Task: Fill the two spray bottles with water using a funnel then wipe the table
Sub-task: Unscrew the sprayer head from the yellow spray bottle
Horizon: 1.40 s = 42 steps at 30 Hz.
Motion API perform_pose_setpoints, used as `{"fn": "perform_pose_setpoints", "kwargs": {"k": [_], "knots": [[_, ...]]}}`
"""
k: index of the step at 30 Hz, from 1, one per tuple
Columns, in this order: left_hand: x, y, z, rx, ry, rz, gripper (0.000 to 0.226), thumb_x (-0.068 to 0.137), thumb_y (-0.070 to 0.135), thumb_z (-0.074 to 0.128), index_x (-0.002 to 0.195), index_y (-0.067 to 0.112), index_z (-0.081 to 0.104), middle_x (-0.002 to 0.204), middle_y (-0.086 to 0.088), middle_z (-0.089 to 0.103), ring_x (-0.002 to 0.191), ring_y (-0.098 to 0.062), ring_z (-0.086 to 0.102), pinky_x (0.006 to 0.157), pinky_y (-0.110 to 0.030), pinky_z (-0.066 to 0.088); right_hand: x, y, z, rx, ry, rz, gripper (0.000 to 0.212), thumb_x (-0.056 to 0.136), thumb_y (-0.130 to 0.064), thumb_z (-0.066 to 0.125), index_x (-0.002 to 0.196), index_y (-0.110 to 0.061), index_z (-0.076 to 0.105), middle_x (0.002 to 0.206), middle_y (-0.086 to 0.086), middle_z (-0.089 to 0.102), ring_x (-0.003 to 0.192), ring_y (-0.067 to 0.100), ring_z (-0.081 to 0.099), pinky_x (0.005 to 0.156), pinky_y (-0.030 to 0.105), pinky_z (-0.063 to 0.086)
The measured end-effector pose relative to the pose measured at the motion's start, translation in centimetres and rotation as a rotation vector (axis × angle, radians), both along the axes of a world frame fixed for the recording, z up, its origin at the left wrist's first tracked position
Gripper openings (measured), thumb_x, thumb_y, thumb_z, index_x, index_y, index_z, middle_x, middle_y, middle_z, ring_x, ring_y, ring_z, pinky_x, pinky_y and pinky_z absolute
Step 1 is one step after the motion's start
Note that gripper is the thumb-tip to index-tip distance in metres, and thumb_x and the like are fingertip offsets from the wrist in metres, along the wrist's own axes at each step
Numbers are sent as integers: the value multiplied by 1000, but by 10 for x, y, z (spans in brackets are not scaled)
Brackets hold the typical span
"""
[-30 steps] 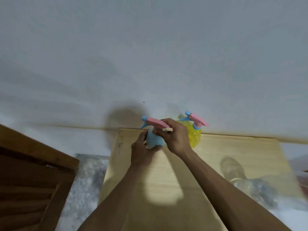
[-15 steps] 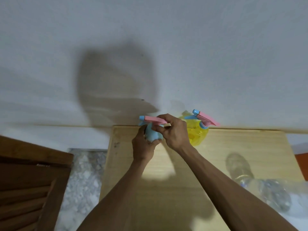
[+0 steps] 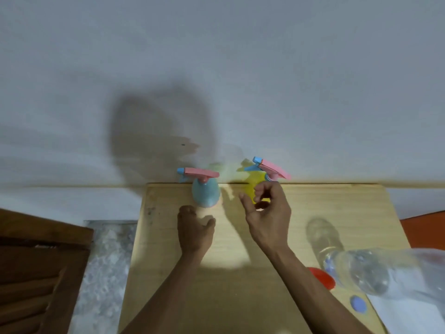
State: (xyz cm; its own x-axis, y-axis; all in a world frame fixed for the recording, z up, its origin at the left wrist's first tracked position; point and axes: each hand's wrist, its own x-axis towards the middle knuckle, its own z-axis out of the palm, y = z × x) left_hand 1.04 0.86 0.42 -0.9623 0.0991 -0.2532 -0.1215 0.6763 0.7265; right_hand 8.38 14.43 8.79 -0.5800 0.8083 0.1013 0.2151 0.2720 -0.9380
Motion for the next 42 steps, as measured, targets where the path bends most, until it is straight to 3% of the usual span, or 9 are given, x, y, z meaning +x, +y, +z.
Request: {"fn": "perform_pose_setpoints", "kwargs": {"k": [3,8,12,17,25,30,35,39,42], "knots": [[25,24,1,91,-24,-110,48,73,22,87,105,4,57,103,-14,61,95,-32,63,77,-30,46,25,25,0,48,-14,-175,50,75,-21,89,107,-22,50,98,-1,53,80,19,54,71,42,52],[29,92,7,185,-17,-289,86,73,30,88,144,8,44,142,-9,53,131,-25,51,109,-40,43,17,72,-8,-64,-149,-47,76,70,-34,92,134,-25,54,127,-10,61,111,13,58,92,39,51],[20,124,6,214,22,-349,84,70,35,87,142,22,46,137,2,61,124,-19,59,99,-41,50,3,85,-7,-66,-129,77,51,73,-31,91,120,-21,70,110,-10,72,104,8,65,88,23,50],[23,122,11,205,55,-348,70,71,39,83,133,29,53,123,8,68,113,-17,64,93,-38,52,5,90,-5,-142,-90,140,23,79,-20,86,100,-21,77,87,-10,74,84,9,69,74,28,55],[74,74,55,325,87,-346,82,70,70,68,139,28,51,129,9,64,119,-9,59,100,-33,49,37,78,44,-302,13,193,22,75,-28,89,87,-16,75,72,-1,69,68,11,61,67,36,52],[110,45,76,417,140,-281,74,78,66,66,139,26,51,131,7,62,121,-9,58,102,-32,49,57,59,67,-430,70,291,25,76,-22,90,91,-10,74,53,-16,48,55,9,44,60,27,40],[139,27,102,465,269,-268,53,86,54,59,135,36,48,126,11,61,117,5,56,95,-9,41,80,45,89,-437,113,431,28,71,-17,93,91,-13,74,68,5,61,67,17,53,68,34,47],[155,17,118,519,244,-260,52,83,58,56,129,35,56,117,11,68,107,4,62,85,-10,45,93,31,101,-378,120,430,27,74,-21,91,92,-9,74,75,-2,67,69,11,58,70,26,52],[166,9,126,568,209,-274,51,81,59,55,123,31,62,107,12,72,99,0,66,80,-13,47,105,22,109,-433,150,454,22,78,-18,88,95,-10,76,83,7,72,80,15,64,84,39,56]]}}
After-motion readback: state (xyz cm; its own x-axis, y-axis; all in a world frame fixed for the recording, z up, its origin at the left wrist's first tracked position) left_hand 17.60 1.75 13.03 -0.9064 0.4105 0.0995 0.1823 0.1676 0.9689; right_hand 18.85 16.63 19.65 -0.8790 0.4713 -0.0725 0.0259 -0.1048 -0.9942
